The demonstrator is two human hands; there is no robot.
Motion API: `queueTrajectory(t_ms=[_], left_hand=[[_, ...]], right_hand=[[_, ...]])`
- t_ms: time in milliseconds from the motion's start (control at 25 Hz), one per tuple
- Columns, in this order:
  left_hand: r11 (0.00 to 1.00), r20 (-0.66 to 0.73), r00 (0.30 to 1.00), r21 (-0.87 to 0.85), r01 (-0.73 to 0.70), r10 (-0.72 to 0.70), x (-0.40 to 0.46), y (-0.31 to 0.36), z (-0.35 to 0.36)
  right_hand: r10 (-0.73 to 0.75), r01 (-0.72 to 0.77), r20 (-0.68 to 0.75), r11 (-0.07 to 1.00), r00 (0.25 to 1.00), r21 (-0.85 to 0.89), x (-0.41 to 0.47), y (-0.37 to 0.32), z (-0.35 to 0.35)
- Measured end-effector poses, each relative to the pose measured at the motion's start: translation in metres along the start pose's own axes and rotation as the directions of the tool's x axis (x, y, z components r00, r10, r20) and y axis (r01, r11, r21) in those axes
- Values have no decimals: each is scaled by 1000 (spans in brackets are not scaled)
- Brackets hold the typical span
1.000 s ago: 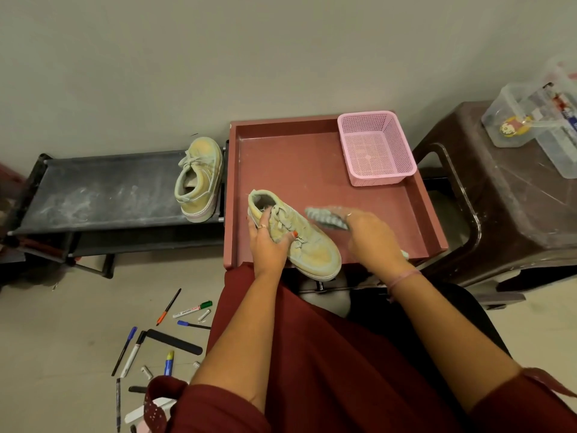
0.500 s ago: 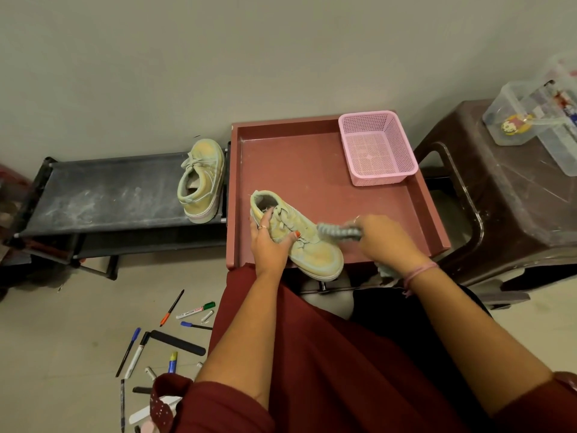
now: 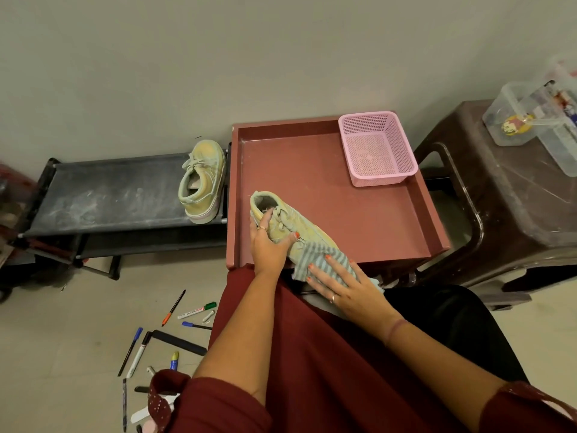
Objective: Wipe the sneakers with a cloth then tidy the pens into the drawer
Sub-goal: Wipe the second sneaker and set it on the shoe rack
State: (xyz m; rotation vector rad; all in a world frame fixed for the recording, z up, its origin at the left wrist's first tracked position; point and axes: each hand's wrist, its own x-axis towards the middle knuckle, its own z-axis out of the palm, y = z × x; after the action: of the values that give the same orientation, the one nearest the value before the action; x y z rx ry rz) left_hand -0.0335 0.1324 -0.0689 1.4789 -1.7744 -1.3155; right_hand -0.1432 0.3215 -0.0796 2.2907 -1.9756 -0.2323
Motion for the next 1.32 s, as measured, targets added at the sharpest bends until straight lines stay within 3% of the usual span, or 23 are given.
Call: queueTrajectory(t_ms=[320, 400, 520, 600, 680, 720, 760, 800, 880, 920, 1000, 1080, 1240, 1320], left_hand=[[1000, 31, 999, -1, -7, 7, 1, -2, -2], [1000, 31, 999, -8, -17, 17, 0, -1, -2], [1000, 21, 999, -18, -23, 24, -1, 1, -2], [1000, 17, 1000, -16, -23, 23, 0, 0, -1], [1000, 12, 1000, -12, -22, 22, -1, 0, -1], [1000, 12, 1000, -13, -24, 24, -2, 1, -2], [1000, 12, 1000, -16, -26, 26, -2, 2, -2], [999, 11, 1000, -18, -28, 28, -2, 2, -3], [999, 13, 1000, -15, -28, 28, -2, 1, -2], [1000, 16, 1000, -16, -23, 24, -2, 1, -2], [999, 19, 1000, -34, -15, 16, -1, -2, -2], [998, 18, 1000, -56, -4, 5, -1, -3, -2], [997, 26, 999, -68, -26, 28, -2, 0, -3], [998, 31, 999, -48, -28, 30, -2, 1, -4]], right_hand=[[-134, 136, 35, 987, 990, -83, -35, 35, -4], [-32, 36, 85, 999, 996, -41, -46, 51, -7], [303, -307, 50, 939, 952, 157, -50, 87, -21], [546, -506, 30, 754, 837, 419, -38, 104, -39], [746, -625, 175, 377, 642, 683, -8, 108, -58], [785, -614, 197, 273, 587, 741, 9, 102, -59], [777, -588, 206, 245, 594, 771, 25, 92, -64], [719, -548, 208, 278, 664, 789, 39, 77, -59], [504, -478, 230, 445, 833, 757, 51, 35, -38], [439, -484, 262, 534, 859, 693, 50, 15, -30], [429, -500, 265, 665, 864, 555, 35, -7, -30], [436, -505, 272, 618, 858, 603, 18, -15, -42], [396, -493, 294, 671, 870, 554, 38, 8, -37], [336, -496, 365, 606, 868, 622, 62, 23, -30]])
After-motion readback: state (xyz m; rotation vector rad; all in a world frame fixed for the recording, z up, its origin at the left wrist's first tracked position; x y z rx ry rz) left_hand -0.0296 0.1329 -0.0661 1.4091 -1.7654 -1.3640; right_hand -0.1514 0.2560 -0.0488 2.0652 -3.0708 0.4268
